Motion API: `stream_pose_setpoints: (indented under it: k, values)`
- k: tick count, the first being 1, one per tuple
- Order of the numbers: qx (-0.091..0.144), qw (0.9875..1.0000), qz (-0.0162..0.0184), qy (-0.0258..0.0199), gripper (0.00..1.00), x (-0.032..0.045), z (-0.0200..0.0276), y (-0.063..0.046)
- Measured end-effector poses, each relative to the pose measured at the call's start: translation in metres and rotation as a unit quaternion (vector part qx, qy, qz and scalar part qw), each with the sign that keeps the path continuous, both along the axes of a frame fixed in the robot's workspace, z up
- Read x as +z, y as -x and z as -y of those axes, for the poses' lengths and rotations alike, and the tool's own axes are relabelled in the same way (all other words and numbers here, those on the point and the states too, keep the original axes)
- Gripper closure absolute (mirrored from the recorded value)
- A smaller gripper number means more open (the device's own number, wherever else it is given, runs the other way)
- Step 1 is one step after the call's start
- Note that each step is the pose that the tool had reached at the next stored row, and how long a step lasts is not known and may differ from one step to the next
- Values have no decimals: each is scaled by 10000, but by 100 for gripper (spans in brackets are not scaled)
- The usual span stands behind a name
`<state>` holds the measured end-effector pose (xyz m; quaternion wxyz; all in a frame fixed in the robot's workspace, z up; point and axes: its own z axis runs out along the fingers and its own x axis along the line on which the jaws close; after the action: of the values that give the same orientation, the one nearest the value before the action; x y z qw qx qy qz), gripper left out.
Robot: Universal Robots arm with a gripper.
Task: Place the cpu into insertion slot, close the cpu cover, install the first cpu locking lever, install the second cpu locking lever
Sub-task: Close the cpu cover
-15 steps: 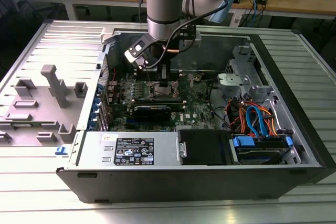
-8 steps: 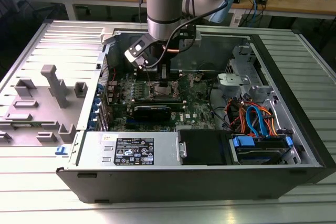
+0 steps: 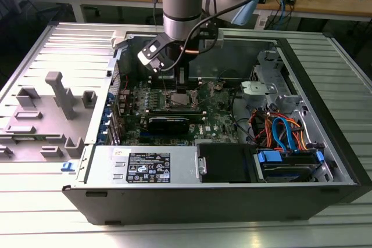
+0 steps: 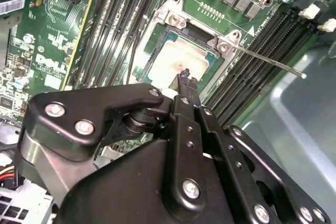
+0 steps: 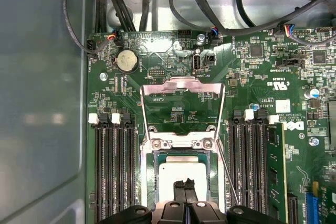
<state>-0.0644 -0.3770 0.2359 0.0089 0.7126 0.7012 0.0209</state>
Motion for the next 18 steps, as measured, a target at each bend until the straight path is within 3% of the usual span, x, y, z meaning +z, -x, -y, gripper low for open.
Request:
stream_pose_setpoints:
  k: [6, 10, 16, 18]
  values:
    - [0, 10000, 0, -1, 89, 63, 0, -21]
    - [0, 10000, -5, -2, 89, 63, 0, -134]
    - [0, 10000, -5, -1, 89, 66, 0, -142]
    - [-1, 10000, -5, -1, 89, 110, 0, -142]
